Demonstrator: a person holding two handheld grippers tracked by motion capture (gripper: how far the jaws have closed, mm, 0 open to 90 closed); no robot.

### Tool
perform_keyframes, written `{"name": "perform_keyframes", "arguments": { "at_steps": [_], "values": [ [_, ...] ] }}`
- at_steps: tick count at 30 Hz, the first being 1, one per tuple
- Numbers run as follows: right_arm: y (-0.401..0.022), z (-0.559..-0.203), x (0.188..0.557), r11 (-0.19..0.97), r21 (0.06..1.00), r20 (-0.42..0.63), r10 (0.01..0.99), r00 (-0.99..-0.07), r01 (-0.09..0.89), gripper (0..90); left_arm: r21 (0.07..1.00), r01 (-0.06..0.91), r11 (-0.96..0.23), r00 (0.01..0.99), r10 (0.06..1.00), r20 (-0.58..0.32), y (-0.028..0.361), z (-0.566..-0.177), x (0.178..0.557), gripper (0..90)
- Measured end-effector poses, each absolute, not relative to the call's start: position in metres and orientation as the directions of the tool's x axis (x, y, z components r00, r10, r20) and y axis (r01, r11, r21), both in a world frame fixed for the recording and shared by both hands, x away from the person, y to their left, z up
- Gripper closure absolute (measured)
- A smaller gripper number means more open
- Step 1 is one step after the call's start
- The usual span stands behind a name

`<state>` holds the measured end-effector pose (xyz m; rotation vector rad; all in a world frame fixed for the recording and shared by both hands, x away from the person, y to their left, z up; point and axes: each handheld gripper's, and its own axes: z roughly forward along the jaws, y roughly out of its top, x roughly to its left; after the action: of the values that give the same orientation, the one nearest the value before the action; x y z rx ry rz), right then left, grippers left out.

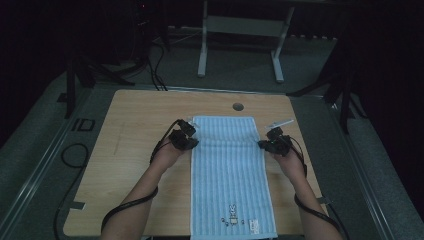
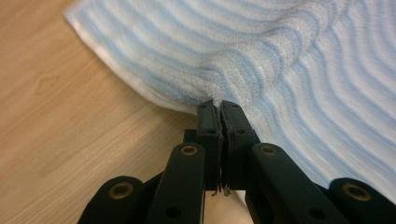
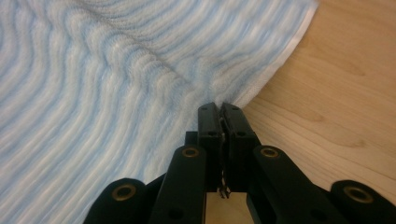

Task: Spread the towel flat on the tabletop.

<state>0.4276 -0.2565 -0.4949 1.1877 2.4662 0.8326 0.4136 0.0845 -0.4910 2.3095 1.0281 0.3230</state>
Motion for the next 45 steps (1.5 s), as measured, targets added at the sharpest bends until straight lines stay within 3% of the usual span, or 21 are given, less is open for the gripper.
{"name": "perform_keyframes", "arguments": {
  "at_steps": [8, 12, 20, 22, 24, 25, 31, 41, 45],
  "values": [
    [-0.270, -0.475, 0.376, 0.496, 0.675, -0.005, 0.744, -0.668, 0.547, 86.9, 0.607, 0.529, -0.592, 0.739, 0.673, 0.013, 0.085, -0.478, 0.358, 85.9],
    [-0.273, -0.481, 0.352, 0.524, 0.672, -0.026, 0.723, -0.690, 0.524, 86.8, 0.603, 0.506, -0.617, 0.769, 0.639, 0.009, 0.083, -0.486, 0.336, 85.5],
    [-0.281, -0.510, 0.307, 0.536, 0.653, 0.001, 0.706, -0.708, 0.535, 86.8, 0.566, 0.535, -0.628, 0.792, 0.605, -0.079, 0.084, -0.515, 0.308, 85.2],
    [-0.282, -0.516, 0.298, 0.538, 0.639, 0.021, 0.703, -0.711, 0.550, 79.4, 0.527, 0.540, -0.657, 0.800, 0.595, -0.077, 0.085, -0.518, 0.300, 75.0],
    [-0.285, -0.511, 0.293, 0.526, 0.653, 0.012, 0.712, -0.702, 0.545, 77.7, 0.531, 0.535, -0.657, 0.802, 0.593, -0.074, 0.090, -0.510, 0.296, 62.6],
    [-0.287, -0.503, 0.290, 0.517, 0.671, 0.003, 0.715, -0.699, 0.532, 75.1, 0.531, 0.535, -0.657, 0.802, 0.593, -0.074, 0.090, -0.510, 0.296, 61.3],
    [-0.278, -0.485, 0.297, 0.512, 0.693, -0.004, 0.707, -0.707, 0.508, 70.1, 0.593, 0.494, -0.636, 0.807, 0.589, -0.040, 0.084, -0.494, 0.295, 56.9],
    [-0.257, -0.530, 0.324, 0.574, 0.594, -0.008, 0.705, -0.709, 0.564, 70.0, 0.523, 0.521, -0.675, 0.808, 0.586, -0.050, 0.052, -0.525, 0.323, 58.3],
    [-0.260, -0.537, 0.331, 0.550, 0.608, 0.015, 0.713, -0.701, 0.572, 70.0, 0.517, 0.530, -0.672, 0.803, 0.593, -0.054, 0.051, -0.530, 0.327, 58.3]
  ]
}}
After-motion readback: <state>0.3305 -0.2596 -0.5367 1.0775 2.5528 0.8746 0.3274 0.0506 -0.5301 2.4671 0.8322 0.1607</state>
